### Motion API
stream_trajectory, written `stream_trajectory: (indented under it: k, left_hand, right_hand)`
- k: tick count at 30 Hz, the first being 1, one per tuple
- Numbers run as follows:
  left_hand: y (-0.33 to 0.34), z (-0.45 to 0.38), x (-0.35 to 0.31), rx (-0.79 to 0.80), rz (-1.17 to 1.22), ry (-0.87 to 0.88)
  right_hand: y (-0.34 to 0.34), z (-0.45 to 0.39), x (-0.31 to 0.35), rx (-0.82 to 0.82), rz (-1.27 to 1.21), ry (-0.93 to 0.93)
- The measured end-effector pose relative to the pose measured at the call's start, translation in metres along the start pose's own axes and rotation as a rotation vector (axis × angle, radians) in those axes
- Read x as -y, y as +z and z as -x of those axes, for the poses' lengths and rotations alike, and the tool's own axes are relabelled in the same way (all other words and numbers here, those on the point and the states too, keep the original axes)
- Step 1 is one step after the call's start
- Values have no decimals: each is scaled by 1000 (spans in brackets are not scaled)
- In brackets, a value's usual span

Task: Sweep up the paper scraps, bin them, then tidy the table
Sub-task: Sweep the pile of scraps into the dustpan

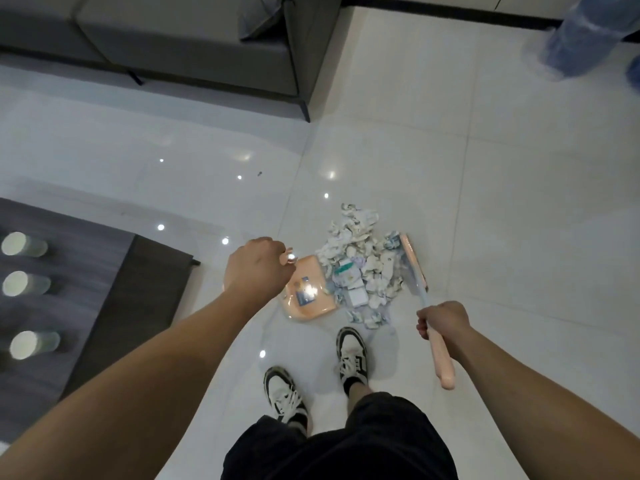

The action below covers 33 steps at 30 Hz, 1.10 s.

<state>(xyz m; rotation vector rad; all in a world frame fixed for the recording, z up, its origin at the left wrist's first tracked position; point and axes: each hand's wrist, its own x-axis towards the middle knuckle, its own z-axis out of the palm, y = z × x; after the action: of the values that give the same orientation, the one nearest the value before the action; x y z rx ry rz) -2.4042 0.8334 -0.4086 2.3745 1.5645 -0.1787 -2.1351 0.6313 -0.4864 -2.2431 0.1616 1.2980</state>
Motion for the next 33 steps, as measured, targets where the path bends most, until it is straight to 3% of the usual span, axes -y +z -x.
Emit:
stream_trajectory:
  k: [10,19,33]
  left_hand:
    - [15,-14,-22,-3,23,25]
    - [25,-4,-7,-3,12,-4]
    - [-8,15,28,-36,42,-23]
  right_hand:
    - [26,14,-32,111,164,57]
    - [75,49,-42,357,387,-2]
    - [56,79,-16,288,497,-96]
